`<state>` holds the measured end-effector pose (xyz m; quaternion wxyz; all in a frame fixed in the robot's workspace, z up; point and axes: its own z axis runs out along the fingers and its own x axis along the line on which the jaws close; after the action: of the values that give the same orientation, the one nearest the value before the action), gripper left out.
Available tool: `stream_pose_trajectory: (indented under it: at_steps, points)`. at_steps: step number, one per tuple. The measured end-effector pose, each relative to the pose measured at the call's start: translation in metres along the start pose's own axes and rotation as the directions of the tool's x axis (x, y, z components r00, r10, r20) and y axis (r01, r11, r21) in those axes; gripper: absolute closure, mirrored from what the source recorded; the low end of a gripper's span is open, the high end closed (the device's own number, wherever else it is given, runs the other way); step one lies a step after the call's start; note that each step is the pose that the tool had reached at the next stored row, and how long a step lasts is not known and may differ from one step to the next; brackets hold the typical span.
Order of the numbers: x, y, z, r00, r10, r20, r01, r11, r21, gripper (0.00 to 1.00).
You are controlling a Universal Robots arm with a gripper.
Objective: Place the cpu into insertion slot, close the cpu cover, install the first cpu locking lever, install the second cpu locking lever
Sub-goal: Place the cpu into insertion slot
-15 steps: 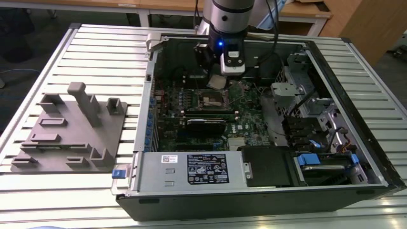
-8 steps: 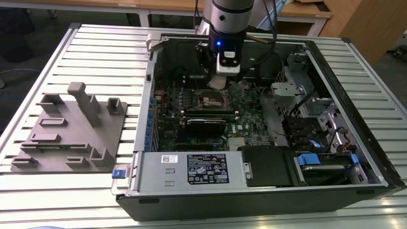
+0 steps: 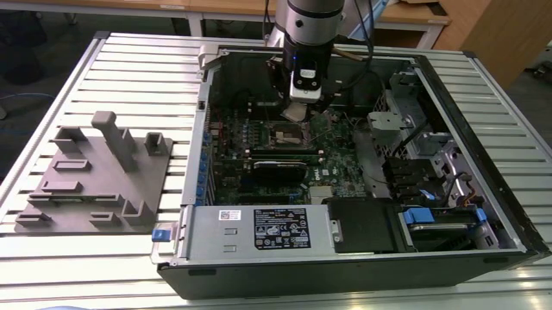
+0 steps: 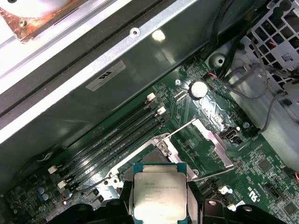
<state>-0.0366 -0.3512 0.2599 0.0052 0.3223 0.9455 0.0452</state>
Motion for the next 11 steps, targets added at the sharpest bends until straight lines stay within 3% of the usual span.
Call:
stream_pose_trajectory:
  at_steps: [6,11]
  points:
    - [0.0,0.0,0.0,1.0,0.005,0.0004,-0.005,1.0,-0.0002,0.46]
    - [0.0,0.0,0.0004,0.9986,0.053,0.0048,-0.053,0.9986,-0.0012,0.46]
